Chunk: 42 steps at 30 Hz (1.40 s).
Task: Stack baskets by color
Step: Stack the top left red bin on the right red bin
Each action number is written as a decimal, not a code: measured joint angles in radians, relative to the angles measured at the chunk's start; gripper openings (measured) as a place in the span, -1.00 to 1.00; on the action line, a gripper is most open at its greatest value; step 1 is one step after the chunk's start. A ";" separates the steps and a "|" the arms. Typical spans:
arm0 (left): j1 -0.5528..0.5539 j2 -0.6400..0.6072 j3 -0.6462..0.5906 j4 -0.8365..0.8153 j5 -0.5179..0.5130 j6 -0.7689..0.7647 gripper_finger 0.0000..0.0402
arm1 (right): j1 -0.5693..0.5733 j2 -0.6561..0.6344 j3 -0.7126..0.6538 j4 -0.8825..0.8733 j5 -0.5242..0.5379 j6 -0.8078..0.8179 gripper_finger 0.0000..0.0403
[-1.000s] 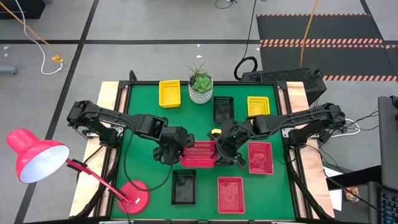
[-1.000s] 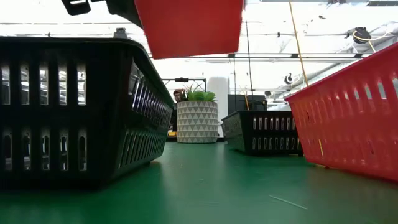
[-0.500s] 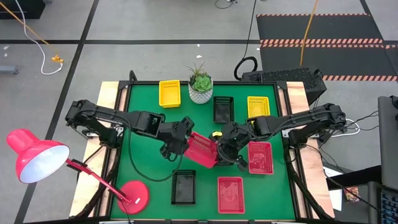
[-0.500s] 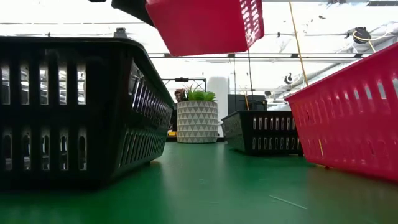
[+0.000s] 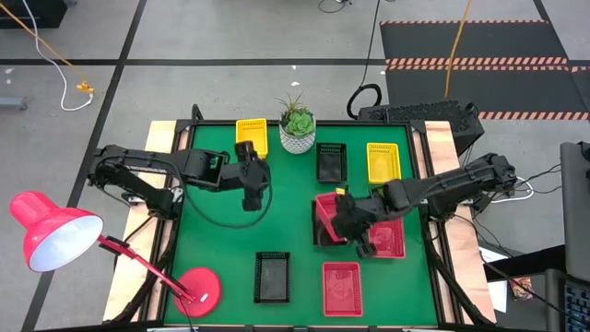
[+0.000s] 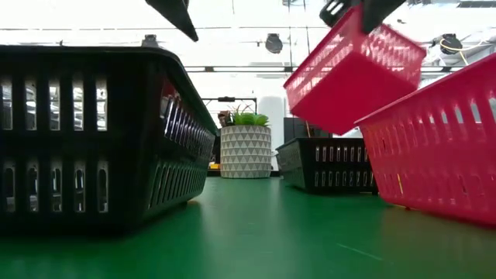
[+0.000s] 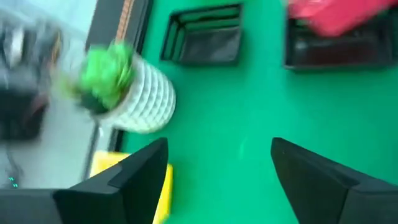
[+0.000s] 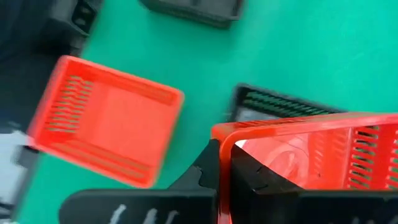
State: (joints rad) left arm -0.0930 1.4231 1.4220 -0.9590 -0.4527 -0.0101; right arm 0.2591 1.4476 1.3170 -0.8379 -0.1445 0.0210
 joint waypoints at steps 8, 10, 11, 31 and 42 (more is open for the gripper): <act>0.065 0.001 -0.001 -0.114 -0.004 -0.184 0.19 | 0.194 0.038 0.022 0.094 0.175 0.212 -1.00; 0.074 0.001 -0.001 -0.117 -0.004 -0.186 0.16 | 0.243 0.066 0.022 0.116 0.201 0.270 -1.00; 0.076 0.001 -0.001 -0.118 -0.003 -0.186 0.14 | 0.267 0.083 0.022 0.131 0.214 0.294 -1.00; 0.079 -0.007 -0.001 -0.217 -0.001 -0.226 -0.01 | 0.511 0.276 0.302 -0.525 0.512 0.905 -1.00; 0.079 -0.007 -0.001 -0.217 -0.003 -0.133 -0.02 | 0.499 0.275 0.230 -0.574 0.499 0.935 -1.00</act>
State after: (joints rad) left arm -0.0135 1.4166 1.4208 -1.1760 -0.4553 -0.1433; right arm 0.7577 1.7229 1.5469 -1.4115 0.3547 0.9556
